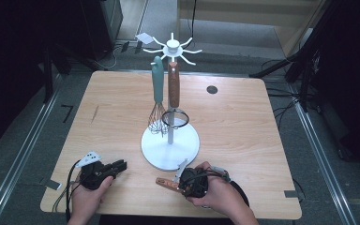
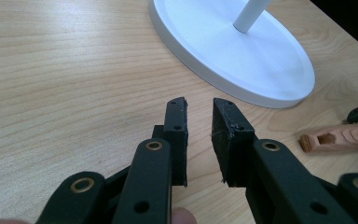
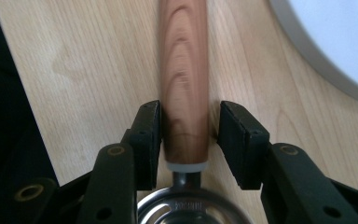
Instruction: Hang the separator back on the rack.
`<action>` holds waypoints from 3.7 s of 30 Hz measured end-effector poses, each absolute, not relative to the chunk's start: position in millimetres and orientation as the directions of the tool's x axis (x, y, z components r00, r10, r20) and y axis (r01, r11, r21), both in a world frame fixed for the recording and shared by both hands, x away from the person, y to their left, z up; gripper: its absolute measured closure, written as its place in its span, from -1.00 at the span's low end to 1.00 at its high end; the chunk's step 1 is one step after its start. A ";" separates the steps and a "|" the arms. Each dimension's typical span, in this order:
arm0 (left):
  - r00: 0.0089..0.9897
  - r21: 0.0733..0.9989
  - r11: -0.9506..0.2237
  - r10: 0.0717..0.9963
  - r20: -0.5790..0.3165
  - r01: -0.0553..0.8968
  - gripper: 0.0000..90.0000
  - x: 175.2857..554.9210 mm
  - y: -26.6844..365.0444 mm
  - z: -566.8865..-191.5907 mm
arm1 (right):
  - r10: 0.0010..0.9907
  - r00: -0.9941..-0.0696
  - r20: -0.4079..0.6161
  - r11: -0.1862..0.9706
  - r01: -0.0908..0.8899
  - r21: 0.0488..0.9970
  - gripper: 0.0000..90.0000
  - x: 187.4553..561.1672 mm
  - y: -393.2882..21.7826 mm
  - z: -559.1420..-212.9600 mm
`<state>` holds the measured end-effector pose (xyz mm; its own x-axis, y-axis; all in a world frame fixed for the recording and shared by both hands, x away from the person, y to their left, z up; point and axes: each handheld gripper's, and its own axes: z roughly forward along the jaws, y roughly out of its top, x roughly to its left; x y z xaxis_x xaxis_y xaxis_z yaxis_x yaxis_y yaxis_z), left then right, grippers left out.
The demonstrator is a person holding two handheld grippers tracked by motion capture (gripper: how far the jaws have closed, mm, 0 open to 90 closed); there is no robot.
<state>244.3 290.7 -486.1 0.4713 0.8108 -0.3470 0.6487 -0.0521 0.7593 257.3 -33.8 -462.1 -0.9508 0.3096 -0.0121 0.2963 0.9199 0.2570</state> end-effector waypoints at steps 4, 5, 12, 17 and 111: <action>0.471 0.764 -0.046 0.811 -0.348 0.644 0.70 242.9 293.3 -484.4 | 0.274 -0.962 -0.015 0.955 0.270 0.126 0.53 260.8 -15.5 -458.5; 0.471 0.765 -0.047 0.812 -0.346 0.643 0.70 242.5 293.8 -484.0 | 0.257 -0.966 -0.019 0.960 0.253 0.119 0.55 262.2 -13.2 -458.7; 0.463 0.765 -0.034 0.813 -0.353 0.643 0.71 241.5 298.1 -483.8 | 0.285 -0.959 0.007 0.943 0.281 0.178 0.57 258.2 -21.7 -458.5; 0.460 0.768 -0.037 0.819 -0.344 0.640 0.71 241.0 300.7 -483.1 | 0.400 -0.916 0.014 0.860 0.381 0.340 0.57 258.0 -53.5 -455.1; 0.306 0.813 -0.006 0.928 -0.213 0.582 -0.99 230.1 358.9 -484.4 | 0.787 -0.616 -0.006 0.046 0.048 0.998 -0.19 279.2 -116.0 -312.3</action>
<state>230.1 358.9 -484.4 0.3060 0.9280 -0.2127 0.5822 -0.0056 0.8130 279.2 -116.0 -312.3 -0.6164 0.7874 -0.0063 0.0484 0.0459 0.9978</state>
